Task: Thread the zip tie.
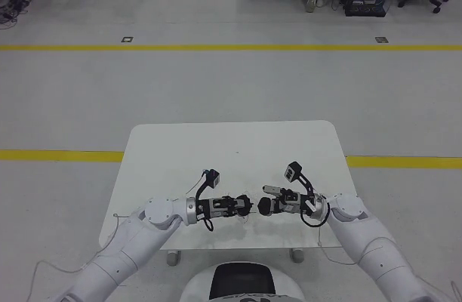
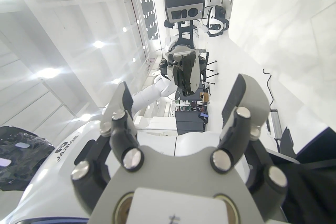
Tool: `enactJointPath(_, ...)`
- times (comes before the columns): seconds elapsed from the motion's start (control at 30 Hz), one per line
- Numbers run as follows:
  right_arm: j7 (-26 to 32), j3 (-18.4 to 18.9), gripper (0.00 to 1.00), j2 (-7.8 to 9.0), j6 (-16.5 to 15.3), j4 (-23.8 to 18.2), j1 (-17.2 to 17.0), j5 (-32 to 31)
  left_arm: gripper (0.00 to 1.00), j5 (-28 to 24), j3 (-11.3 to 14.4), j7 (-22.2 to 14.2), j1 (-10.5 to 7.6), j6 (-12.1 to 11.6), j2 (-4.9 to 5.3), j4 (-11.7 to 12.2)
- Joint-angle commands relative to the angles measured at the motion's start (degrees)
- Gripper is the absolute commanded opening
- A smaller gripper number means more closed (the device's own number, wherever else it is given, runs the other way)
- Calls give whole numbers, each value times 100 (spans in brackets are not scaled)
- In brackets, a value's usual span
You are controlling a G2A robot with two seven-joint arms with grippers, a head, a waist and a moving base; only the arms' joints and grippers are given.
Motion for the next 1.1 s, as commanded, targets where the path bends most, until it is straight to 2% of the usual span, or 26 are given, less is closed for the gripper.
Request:
enactJointPath(0.0, 2, -1, 100, 0, 1, 1, 1, 0, 0, -8, 1, 2, 0, 5, -1, 0)
enactJointPath(0.1, 2, -1, 100, 0, 1, 1, 1, 0, 0, 18, -3, 42, -1, 5, 0, 8)
enactJointPath(0.17, 2, -1, 100, 0, 1, 1, 1, 0, 0, 408, -40, 520, -7, -109, 2, 87)
enactJointPath(0.23, 2, -1, 100, 0, 1, 1, 1, 0, 0, 523, -80, 604, 14, -109, 3, 70)
enactJointPath(0.43, 2, -1, 100, 0, 1, 1, 1, 0, 0, 1362, -373, 698, 156, -109, 24, -203)
enactJointPath(0.57, 2, -1, 100, 0, 1, 1, 1, 0, 0, 1708, -523, 534, 238, -109, 21, -350)
enactJointPath(0.7, 2, -1, 100, 0, 1, 1, 1, 0, 0, 1762, -639, 318, 313, -109, -5, -480)
enactJointPath(0.9, 2, -1, 100, 0, 1, 1, 1, 0, 0, 1762, -639, 318, 313, -109, -5, -480)
enactJointPath(1.0, 2, -1, 100, 0, 1, 1, 1, 0, 0, 1984, -680, 719, 289, -109, -6, -413)
enactJointPath(1.07, 2, -1, 100, 0, 1, 1, 1, 0, 0, 1819, -781, 823, 295, -109, -1, -396)
